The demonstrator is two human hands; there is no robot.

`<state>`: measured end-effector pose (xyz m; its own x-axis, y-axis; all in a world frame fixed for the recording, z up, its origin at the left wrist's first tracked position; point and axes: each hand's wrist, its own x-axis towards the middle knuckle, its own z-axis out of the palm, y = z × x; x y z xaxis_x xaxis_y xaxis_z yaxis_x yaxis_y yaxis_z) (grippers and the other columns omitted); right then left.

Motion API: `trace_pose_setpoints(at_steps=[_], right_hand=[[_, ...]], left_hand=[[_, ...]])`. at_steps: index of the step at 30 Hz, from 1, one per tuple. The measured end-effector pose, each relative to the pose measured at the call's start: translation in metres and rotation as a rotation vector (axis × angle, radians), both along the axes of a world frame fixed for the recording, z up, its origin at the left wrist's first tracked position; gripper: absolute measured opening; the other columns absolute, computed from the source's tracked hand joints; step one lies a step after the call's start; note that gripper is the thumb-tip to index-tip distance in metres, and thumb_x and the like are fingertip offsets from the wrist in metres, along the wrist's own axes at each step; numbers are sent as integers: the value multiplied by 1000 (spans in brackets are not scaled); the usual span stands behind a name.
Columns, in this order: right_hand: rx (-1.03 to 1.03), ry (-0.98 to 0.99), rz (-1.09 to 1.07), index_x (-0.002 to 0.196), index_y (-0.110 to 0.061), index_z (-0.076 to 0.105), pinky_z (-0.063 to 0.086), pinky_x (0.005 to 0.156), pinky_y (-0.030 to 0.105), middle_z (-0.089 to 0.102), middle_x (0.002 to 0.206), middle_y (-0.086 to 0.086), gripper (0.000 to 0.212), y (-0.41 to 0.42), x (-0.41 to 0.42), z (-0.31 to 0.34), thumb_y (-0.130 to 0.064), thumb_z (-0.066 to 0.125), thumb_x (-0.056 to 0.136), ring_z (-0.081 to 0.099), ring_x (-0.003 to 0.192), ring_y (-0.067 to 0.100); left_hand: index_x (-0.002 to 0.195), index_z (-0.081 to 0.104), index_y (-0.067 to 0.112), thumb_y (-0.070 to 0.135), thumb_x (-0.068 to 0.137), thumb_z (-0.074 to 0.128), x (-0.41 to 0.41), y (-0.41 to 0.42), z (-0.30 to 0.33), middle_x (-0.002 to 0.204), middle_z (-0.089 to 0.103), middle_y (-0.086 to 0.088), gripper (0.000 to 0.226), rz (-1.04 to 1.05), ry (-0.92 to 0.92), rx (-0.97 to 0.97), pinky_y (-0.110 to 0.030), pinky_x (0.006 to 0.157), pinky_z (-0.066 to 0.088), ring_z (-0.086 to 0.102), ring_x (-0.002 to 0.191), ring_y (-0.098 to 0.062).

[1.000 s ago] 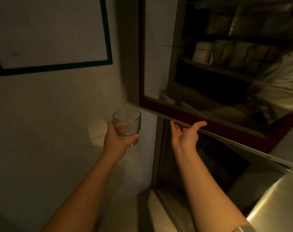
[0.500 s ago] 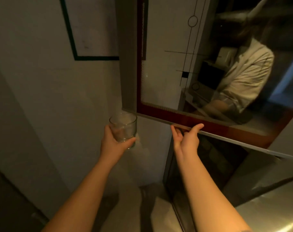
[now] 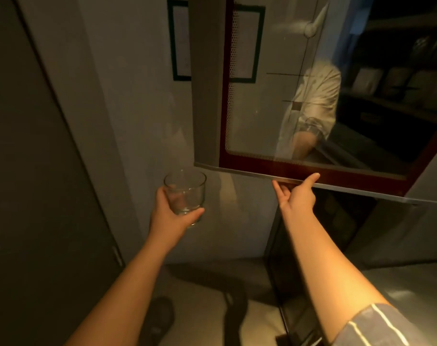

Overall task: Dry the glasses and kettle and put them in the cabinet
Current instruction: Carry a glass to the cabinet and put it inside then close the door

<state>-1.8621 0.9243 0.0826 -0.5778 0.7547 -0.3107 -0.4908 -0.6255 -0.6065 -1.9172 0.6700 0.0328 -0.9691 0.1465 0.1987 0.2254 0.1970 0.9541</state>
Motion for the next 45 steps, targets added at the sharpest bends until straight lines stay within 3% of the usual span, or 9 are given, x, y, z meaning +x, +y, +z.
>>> trace_pose_setpoints(at_steps=[8,17,25,30,37,45], right_hand=[[51,-100,136,144,-22,32,52,92,45,51,137,10,59,-17,63,0,-50,45,94,54,122,30],[77,-176,298,144,-20,35,54,90,42,51,140,10,60,-17,123,9,-50,46,94,59,116,28],[61,-149,399,137,-16,41,53,90,47,57,131,13,55,-11,162,10,-47,49,93,63,110,30],[63,-132,461,133,-15,45,55,87,46,63,120,12,53,-5,178,8,-48,49,92,68,101,27],[33,-114,509,120,-11,49,53,89,47,62,111,15,44,0,188,10,-46,49,93,65,106,31],[-7,-93,545,117,-16,50,53,89,46,62,120,11,45,2,186,5,-49,55,88,65,106,30]], left_hand=[[138,36,23,24,62,89,95,-39,-1,134,51,0,93,74,-107,-56,-36,101,42,50,121,-20],[140,34,22,27,63,88,179,-33,13,136,49,-3,95,178,-104,-72,-38,101,44,49,124,-24],[136,38,21,21,64,88,250,-29,16,133,50,-3,88,322,-82,-42,-28,92,41,50,121,-22],[138,36,21,21,64,88,280,-23,15,135,48,-4,91,369,-70,-48,-27,91,40,48,121,-21],[136,37,23,21,63,88,304,-17,18,132,50,0,89,407,-59,-22,-26,90,42,49,116,-14],[140,34,21,21,64,88,313,-19,25,134,48,-1,93,407,-38,-63,-23,89,41,47,114,-12]])
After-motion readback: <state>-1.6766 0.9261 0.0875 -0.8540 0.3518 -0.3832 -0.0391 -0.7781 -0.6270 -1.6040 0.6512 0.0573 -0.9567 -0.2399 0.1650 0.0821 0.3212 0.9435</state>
